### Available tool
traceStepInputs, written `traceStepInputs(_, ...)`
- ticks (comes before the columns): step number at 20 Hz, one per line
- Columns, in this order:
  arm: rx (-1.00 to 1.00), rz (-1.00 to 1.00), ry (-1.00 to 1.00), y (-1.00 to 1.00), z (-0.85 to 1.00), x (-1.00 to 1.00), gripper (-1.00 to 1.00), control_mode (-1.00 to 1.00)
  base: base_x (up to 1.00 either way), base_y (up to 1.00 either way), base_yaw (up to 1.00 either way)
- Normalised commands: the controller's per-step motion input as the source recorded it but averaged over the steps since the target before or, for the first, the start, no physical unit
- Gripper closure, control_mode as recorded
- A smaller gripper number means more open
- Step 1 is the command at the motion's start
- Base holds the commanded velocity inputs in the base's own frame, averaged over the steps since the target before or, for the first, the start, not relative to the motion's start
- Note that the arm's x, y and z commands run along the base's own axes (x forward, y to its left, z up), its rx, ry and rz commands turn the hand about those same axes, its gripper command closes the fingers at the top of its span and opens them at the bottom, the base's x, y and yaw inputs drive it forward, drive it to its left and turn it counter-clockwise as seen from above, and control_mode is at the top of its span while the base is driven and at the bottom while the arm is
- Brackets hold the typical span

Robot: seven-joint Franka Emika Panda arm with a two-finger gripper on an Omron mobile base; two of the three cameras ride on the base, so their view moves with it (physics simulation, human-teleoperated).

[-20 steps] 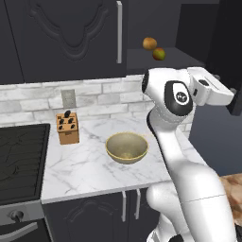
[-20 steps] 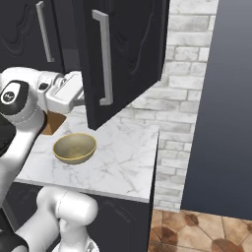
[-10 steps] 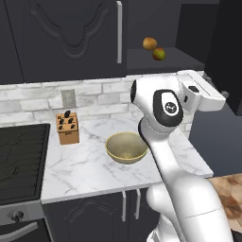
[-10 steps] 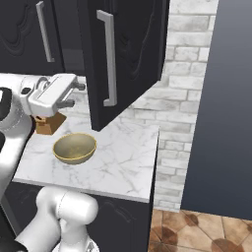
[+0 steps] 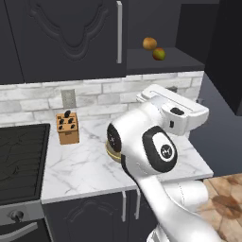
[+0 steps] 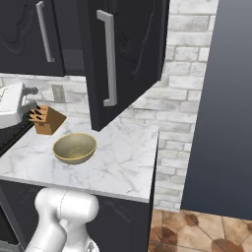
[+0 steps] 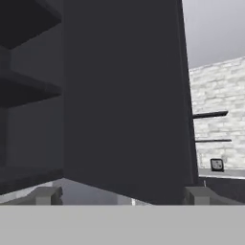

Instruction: Open the cabinet. Pick the tangerine and mango from the cabinet and place them into the bowl. Then close the cabinet.

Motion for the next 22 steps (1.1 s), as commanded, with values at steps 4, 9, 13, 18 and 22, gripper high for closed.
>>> traceStepInputs(4,-0.04,0.37,0.0,0.59,0.14,0.0,-1.0,-1.0,0.0,0.0,0.0)
traceStepInputs(9,-0.01,0.3,-0.01,0.26,0.36,0.0,-1.0,-1.0,0.0,0.0,0.0)
traceStepInputs(13,0.0,0.25,0.0,0.21,0.39,0.02,-1.0,-1.0,0.0,0.0,0.0)
traceStepInputs(18,0.0,0.18,0.0,0.08,0.27,0.23,-1.0,-1.0,0.0,0.0,0.0)
traceStepInputs(22,0.0,0.14,0.0,0.1,0.11,0.37,-1.0,-1.0,0.0,0.0,0.0)
